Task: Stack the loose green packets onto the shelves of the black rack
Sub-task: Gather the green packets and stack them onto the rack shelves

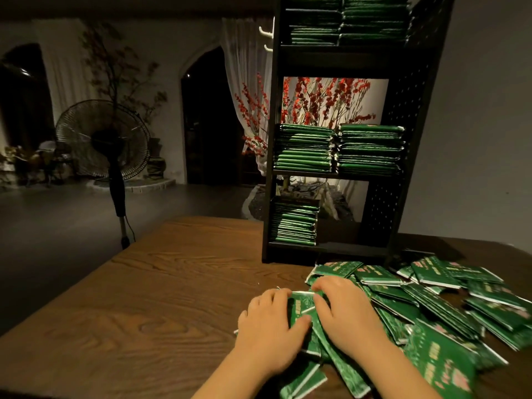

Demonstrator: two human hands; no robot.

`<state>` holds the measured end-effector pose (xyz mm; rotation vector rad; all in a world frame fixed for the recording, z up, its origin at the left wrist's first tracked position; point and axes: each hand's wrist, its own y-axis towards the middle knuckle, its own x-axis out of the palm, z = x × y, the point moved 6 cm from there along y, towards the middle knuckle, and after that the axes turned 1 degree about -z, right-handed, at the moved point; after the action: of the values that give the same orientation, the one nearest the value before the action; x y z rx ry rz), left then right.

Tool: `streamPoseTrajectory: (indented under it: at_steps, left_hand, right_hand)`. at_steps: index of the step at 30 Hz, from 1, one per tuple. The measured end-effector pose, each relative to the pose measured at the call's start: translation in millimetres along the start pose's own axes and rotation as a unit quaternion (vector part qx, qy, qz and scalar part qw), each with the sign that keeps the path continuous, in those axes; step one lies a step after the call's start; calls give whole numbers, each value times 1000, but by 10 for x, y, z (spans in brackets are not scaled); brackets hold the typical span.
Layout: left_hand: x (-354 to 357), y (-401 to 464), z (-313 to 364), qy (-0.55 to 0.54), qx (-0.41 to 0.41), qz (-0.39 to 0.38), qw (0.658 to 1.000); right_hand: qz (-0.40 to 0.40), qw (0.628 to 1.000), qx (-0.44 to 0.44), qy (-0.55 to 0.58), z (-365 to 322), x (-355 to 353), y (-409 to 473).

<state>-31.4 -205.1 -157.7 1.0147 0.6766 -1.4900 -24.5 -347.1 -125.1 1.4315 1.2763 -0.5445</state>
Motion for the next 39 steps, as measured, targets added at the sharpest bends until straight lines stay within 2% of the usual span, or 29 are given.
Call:
streamPoseTrajectory:
  at_steps: [5, 9, 12, 17, 20, 22, 24, 25, 28, 32, 35, 37, 39]
  left_hand:
    - [80, 23, -59, 92, 13, 22, 995]
    - [-12, 221, -230, 64, 32, 22, 997]
    - [-69, 382, -365, 46, 50, 6, 998]
    - [-146, 536, -473, -37, 79, -5, 996]
    - [-225, 549, -573, -30, 32, 74, 996]
    - [-331, 525, -693, 32, -54, 135, 989]
    - [-370, 505, -829, 69, -145, 134, 978]
    - [-352, 508, -868, 71, -159, 123, 977]
    - [-311, 531, -859, 30, -116, 105, 987]
    - [-349, 513, -865, -57, -42, 118, 990]
    - [-431, 442, -764, -145, 30, 154, 977]
    - [-479, 382, -658, -225, 52, 164, 959]
    - [-519, 342, -610, -255, 61, 187, 947]
  right_hand:
    - [-66, 997, 11, -31, -81, 273, 21]
    - [-71, 997, 10, -38, -197, 411, 247]
    - [-107, 991, 25, -76, -277, 539, 423]
    - [-110, 988, 65, -83, -312, 637, 673]
    - [-88, 993, 71, -45, -284, 711, 735]
    - [-90, 993, 79, -5, -255, 741, 746]
    - [-98, 992, 81, 18, -235, 749, 750]
    - [-96, 992, 78, 26, -228, 752, 750]
    - [-62, 994, 70, 51, -211, 718, 755]
    - [2, 989, 83, 120, -145, 642, 761]
    - [44, 976, 86, 194, -135, 554, 731]
    - [68, 967, 83, 233, -140, 480, 708]
    - [82, 955, 85, 270, -126, 423, 693]
